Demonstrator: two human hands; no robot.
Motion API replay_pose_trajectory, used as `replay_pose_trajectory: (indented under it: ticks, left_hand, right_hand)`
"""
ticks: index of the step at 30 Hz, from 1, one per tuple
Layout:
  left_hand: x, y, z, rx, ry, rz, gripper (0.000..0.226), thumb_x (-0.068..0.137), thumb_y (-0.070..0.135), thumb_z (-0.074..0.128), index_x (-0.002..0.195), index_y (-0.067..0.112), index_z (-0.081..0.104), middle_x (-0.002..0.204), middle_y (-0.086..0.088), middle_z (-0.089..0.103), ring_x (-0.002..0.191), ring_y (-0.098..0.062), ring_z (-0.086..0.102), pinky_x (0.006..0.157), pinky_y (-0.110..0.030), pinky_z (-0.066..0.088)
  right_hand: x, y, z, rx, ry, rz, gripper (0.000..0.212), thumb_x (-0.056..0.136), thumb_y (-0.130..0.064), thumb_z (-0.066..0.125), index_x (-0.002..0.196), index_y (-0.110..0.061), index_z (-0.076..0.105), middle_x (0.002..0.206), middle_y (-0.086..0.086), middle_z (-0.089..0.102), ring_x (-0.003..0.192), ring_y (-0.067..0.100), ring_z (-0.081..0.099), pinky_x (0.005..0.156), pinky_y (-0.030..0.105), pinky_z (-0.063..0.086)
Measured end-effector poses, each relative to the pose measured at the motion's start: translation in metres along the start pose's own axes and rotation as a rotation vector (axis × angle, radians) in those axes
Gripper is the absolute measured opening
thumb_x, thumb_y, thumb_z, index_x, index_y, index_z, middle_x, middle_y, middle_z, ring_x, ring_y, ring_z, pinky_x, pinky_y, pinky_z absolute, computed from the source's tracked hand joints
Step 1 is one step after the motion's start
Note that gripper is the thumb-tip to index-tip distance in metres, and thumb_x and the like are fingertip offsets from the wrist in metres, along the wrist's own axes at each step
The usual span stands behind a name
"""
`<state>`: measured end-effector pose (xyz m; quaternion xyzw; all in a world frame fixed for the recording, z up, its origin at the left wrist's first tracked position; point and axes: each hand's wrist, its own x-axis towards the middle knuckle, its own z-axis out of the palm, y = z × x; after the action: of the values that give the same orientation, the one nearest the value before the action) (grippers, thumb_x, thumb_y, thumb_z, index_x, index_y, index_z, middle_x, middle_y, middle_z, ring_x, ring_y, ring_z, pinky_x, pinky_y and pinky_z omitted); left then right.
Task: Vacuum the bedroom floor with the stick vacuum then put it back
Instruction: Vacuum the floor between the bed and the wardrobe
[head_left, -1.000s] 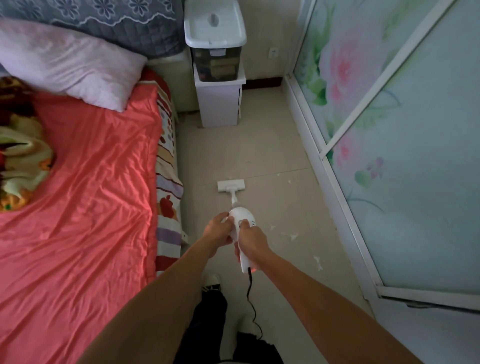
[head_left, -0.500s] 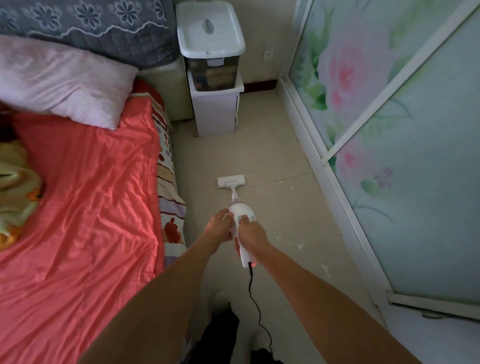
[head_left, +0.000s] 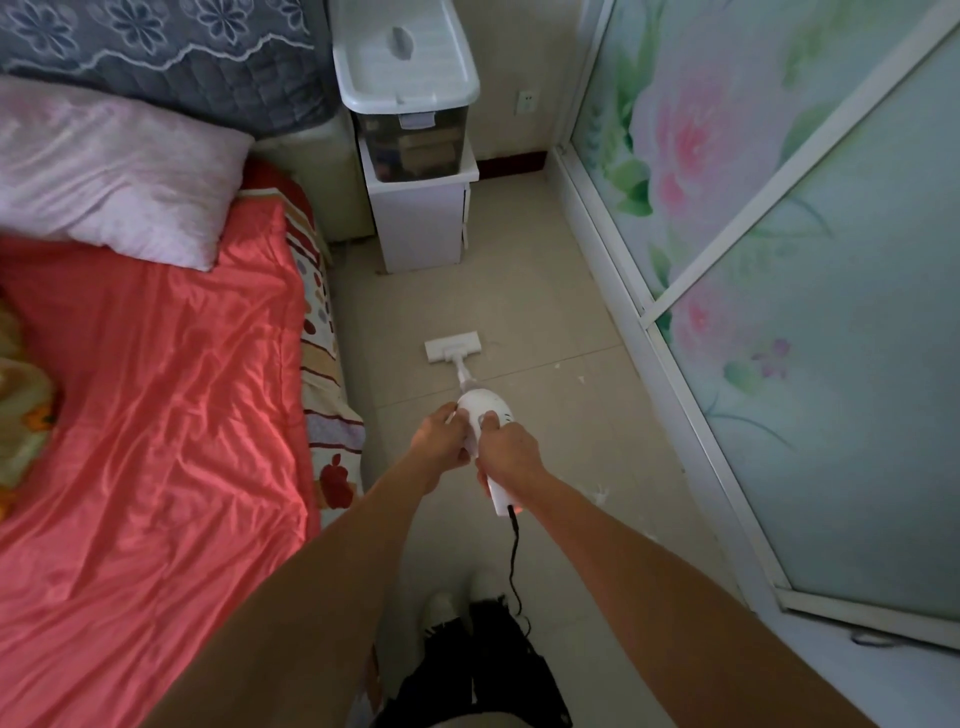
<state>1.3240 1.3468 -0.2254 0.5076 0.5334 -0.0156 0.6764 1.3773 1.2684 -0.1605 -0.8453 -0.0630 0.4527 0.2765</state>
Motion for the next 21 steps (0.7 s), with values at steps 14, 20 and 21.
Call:
replay_pose_trajectory:
  ticks: [14,20,21]
  left_hand:
    - [0.073,0.083,0.051,0.043,-0.055,-0.029,0.038,0.103,0.025,0.037,0.134,0.014,0.054,0.116,-0.014,0.061,0.106,-0.03,0.064,0.093,-0.053,0.057]
    - [0.084,0.092,0.074,0.067,-0.082,-0.029,0.037,0.102,0.025,0.036,0.131,0.013,0.054,0.125,-0.02,0.058,0.11,-0.034,0.063,0.092,-0.054,0.057]
    - [0.083,0.092,0.076,0.064,-0.083,-0.027,0.035,0.103,0.024,0.036,0.13,0.012,0.055,0.124,-0.02,0.058,0.108,-0.034,0.063,0.093,-0.055,0.056]
  right_hand:
    - [0.086,-0.038,-0.079,0.002,-0.037,-0.006,0.05,0.103,-0.035,0.026,0.122,0.002,0.054,0.086,0.018,0.066,0.069,0.03,0.066,0.049,0.02,0.054]
    - [0.098,-0.04,-0.097,-0.026,0.019,0.082,0.059,0.103,-0.041,0.025,0.111,0.006,0.06,0.09,0.022,0.068,0.042,0.02,0.054,0.03,0.016,0.037]
    - [0.096,-0.039,-0.099,-0.008,0.017,0.09,0.059,0.103,-0.041,0.026,0.112,0.007,0.059,0.087,0.021,0.066,0.042,0.02,0.054,0.029,0.015,0.036]
